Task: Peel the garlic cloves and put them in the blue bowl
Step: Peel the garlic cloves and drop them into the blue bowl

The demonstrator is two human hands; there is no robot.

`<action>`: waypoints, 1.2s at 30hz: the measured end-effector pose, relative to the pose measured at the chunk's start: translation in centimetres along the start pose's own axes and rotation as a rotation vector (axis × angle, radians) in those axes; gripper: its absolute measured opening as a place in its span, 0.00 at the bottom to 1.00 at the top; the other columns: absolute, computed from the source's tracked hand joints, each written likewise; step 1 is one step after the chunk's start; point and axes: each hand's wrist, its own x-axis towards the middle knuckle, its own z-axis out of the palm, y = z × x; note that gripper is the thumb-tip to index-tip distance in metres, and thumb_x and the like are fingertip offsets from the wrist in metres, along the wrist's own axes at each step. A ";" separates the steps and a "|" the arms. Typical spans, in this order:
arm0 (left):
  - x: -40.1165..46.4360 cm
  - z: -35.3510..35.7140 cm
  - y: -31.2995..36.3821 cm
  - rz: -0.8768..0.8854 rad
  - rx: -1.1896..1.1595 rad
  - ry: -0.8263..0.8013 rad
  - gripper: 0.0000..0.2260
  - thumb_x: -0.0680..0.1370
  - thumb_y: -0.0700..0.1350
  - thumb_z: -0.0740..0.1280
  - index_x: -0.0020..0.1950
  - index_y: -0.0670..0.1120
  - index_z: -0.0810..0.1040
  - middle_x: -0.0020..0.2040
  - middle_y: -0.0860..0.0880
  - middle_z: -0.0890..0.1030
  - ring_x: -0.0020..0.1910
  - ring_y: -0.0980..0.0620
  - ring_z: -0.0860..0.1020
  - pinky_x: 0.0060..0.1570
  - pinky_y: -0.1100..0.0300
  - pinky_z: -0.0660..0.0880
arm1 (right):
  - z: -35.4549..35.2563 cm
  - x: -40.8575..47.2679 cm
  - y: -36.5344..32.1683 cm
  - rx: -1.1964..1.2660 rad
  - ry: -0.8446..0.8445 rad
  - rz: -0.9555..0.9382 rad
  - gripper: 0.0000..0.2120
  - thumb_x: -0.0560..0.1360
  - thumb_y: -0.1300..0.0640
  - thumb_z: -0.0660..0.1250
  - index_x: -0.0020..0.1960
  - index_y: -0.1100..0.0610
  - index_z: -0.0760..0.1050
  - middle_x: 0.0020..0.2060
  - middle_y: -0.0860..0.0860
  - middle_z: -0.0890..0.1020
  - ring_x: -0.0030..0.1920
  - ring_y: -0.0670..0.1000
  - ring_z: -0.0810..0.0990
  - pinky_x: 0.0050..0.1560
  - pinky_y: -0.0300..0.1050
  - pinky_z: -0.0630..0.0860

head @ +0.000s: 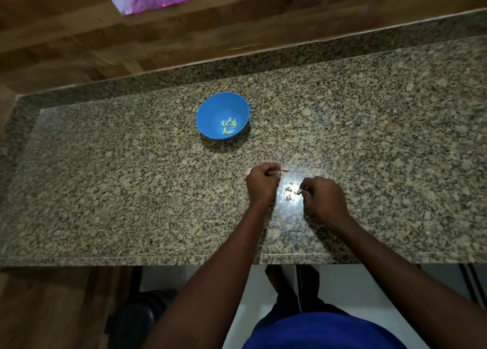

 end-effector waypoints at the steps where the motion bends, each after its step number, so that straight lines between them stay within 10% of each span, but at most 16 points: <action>1: -0.4 -0.1 -0.3 0.018 0.033 0.035 0.10 0.77 0.36 0.70 0.55 0.44 0.86 0.48 0.47 0.87 0.44 0.54 0.83 0.43 0.71 0.77 | 0.1 0.0 0.0 -0.013 -0.001 -0.011 0.04 0.74 0.59 0.70 0.44 0.53 0.83 0.39 0.51 0.84 0.40 0.56 0.82 0.36 0.43 0.70; 3: -1.3 -0.5 -1.2 0.073 0.112 0.094 0.10 0.78 0.36 0.69 0.56 0.43 0.86 0.49 0.46 0.86 0.44 0.55 0.81 0.40 0.77 0.72 | 0.2 0.0 0.1 -0.038 -0.004 -0.036 0.05 0.75 0.61 0.68 0.46 0.55 0.83 0.40 0.53 0.82 0.40 0.58 0.81 0.36 0.44 0.69; 7: -2.6 -0.7 -2.4 0.238 0.220 -0.084 0.12 0.75 0.37 0.72 0.59 0.43 0.83 0.53 0.47 0.83 0.51 0.50 0.80 0.53 0.57 0.77 | 0.2 -0.3 0.1 -0.022 0.003 -0.043 0.04 0.74 0.60 0.67 0.47 0.57 0.80 0.41 0.55 0.81 0.40 0.59 0.79 0.37 0.48 0.74; 15: -2.6 0.7 -2.9 0.624 0.564 -0.226 0.14 0.69 0.41 0.78 0.51 0.41 0.80 0.51 0.45 0.75 0.50 0.48 0.70 0.43 0.56 0.69 | 0.7 -0.8 0.5 0.101 0.015 -0.063 0.04 0.73 0.61 0.70 0.40 0.55 0.78 0.35 0.49 0.73 0.34 0.52 0.73 0.33 0.46 0.68; 19: -4.2 1.1 -4.1 0.533 0.463 -0.110 0.05 0.77 0.38 0.70 0.42 0.40 0.76 0.45 0.46 0.73 0.42 0.56 0.74 0.42 0.54 0.78 | 0.5 -1.1 1.5 0.154 0.026 -0.026 0.07 0.73 0.62 0.70 0.39 0.53 0.75 0.34 0.48 0.75 0.35 0.51 0.74 0.35 0.48 0.72; 24: -5.0 1.5 -4.5 0.599 0.619 -0.020 0.08 0.70 0.33 0.73 0.37 0.43 0.78 0.37 0.48 0.74 0.37 0.51 0.70 0.31 0.53 0.67 | -0.4 -2.2 2.2 0.244 0.055 0.060 0.09 0.72 0.65 0.68 0.37 0.53 0.73 0.33 0.48 0.78 0.34 0.49 0.76 0.37 0.49 0.74; 31: -4.5 2.0 -1.7 0.211 0.204 0.034 0.05 0.74 0.37 0.71 0.43 0.41 0.87 0.39 0.47 0.86 0.37 0.54 0.82 0.40 0.62 0.77 | -1.7 -2.6 3.2 0.328 0.102 0.212 0.10 0.71 0.66 0.68 0.37 0.52 0.78 0.32 0.45 0.81 0.33 0.46 0.79 0.34 0.40 0.72; 36: -5.0 3.4 -2.4 0.421 0.422 -0.102 0.06 0.71 0.34 0.70 0.35 0.43 0.80 0.37 0.48 0.79 0.36 0.50 0.77 0.37 0.55 0.72 | -1.6 -3.3 3.5 0.362 0.098 0.252 0.10 0.71 0.66 0.68 0.41 0.52 0.83 0.32 0.45 0.83 0.33 0.49 0.82 0.38 0.43 0.77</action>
